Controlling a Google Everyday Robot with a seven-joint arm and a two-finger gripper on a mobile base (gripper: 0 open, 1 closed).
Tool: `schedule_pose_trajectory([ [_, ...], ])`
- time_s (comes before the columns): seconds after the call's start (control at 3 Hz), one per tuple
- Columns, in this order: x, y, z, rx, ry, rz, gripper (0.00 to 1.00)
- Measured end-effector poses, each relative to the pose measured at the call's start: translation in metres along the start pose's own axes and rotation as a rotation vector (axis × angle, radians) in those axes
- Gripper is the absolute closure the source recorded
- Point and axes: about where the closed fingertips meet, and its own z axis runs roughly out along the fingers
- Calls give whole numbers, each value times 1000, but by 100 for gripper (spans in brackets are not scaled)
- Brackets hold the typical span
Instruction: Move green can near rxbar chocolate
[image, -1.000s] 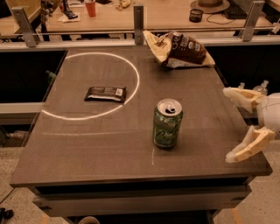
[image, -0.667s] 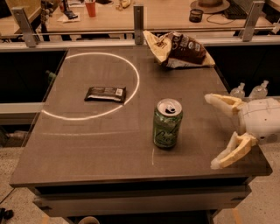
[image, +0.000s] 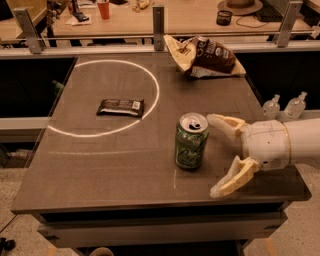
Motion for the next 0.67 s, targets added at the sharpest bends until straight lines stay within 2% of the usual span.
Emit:
schedule_pose_trajectory([
  [0.67,-16,-4,30,-5,-51,71,0],
])
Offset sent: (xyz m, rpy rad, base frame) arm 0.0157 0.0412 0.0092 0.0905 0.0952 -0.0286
